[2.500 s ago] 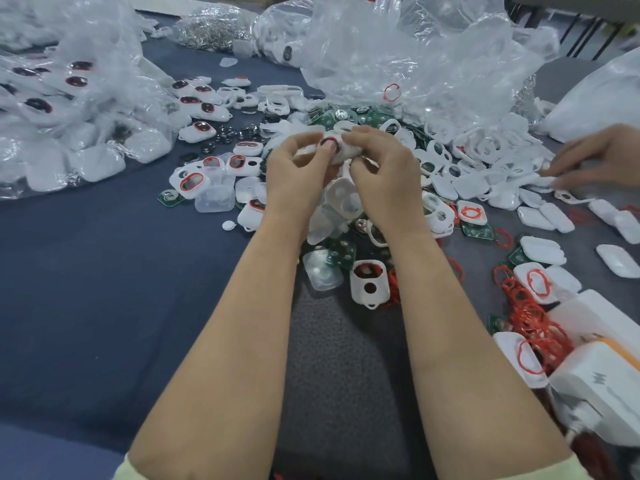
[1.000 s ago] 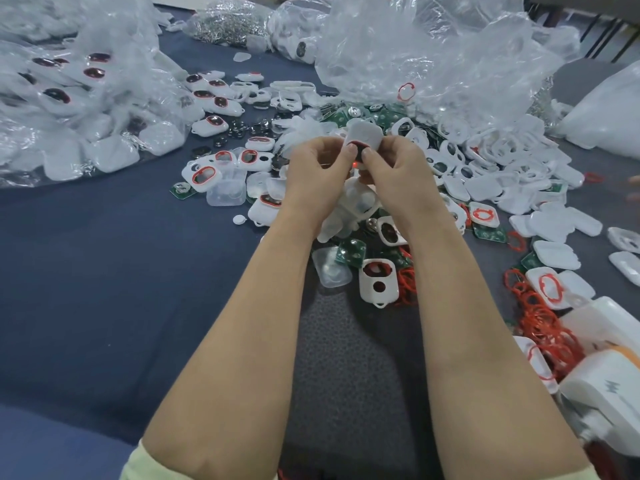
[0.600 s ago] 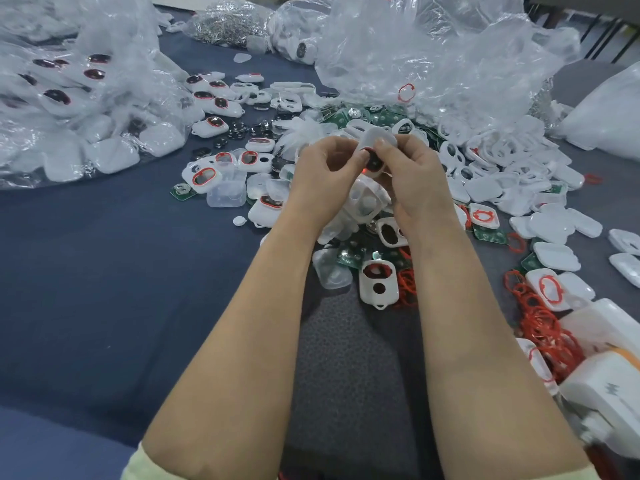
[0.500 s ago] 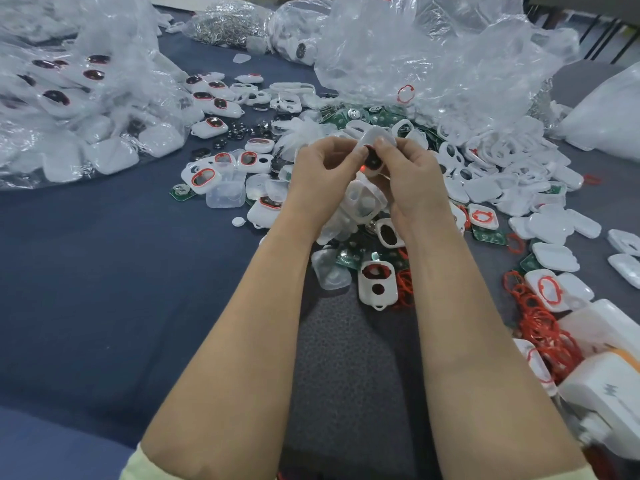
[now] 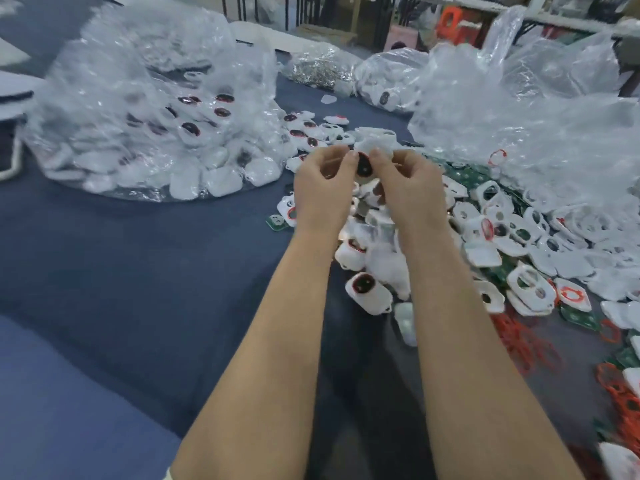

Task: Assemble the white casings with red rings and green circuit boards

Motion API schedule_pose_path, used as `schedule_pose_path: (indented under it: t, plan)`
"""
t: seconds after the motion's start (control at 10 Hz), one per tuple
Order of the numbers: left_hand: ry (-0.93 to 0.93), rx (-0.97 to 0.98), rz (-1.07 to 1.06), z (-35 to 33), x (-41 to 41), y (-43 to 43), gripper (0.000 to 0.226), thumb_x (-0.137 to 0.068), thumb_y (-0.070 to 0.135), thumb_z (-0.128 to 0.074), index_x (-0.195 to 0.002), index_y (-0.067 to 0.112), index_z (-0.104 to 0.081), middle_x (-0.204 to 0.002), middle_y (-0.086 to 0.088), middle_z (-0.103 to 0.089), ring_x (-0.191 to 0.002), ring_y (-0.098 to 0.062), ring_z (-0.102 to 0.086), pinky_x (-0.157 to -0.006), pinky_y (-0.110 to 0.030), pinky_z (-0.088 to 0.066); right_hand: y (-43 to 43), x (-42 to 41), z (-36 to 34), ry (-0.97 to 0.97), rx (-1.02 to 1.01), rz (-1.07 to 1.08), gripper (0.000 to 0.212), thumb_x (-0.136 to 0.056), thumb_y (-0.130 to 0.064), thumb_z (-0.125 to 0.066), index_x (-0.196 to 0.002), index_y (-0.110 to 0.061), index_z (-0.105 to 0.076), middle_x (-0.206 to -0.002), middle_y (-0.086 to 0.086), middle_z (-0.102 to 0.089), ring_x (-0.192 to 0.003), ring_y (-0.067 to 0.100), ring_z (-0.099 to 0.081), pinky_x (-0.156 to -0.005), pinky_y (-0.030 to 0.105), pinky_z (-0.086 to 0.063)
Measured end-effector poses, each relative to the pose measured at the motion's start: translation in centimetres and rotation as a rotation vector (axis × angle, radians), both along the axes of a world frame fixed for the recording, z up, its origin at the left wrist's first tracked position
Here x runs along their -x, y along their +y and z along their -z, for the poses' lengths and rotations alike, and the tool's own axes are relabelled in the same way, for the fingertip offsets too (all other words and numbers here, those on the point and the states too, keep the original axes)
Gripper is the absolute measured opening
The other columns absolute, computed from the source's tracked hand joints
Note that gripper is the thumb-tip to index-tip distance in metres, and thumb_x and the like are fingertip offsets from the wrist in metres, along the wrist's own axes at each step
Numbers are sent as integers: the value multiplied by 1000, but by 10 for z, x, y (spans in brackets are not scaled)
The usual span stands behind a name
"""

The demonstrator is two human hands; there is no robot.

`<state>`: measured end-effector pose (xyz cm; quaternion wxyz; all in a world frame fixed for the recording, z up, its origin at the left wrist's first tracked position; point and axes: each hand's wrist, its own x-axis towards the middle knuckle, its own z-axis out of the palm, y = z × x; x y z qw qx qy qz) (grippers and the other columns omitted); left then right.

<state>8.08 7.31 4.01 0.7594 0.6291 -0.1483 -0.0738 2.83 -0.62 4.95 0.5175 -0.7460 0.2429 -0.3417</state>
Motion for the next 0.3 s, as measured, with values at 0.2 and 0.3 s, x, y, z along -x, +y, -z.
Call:
schedule_pose_path:
  t: [0.2, 0.3]
  plan:
    - [149, 172, -380, -22, -104, 77, 22, -93, 13, -54, -113, 5, -59, -111, -12, -63, -84, -14, -58, -72, -23, -51, 79, -145, -21, -38, -221, -175, 22, -86, -14, -64, -70, -8, -50, -41, -10, -51, -44, 9, -56, -56, 34, -49]
    - [157, 119, -461, -23, -136, 102, 24, -93, 11, -51, -114, 1, -59, -109, -16, -61, -87, -15, -52, -72, -24, -43, 99, -193, -18, 73, -290, -246, 24, -87, -5, -60, -66, -8, -51, -45, -9, -51, -43, 2, -54, -48, 13, -43]
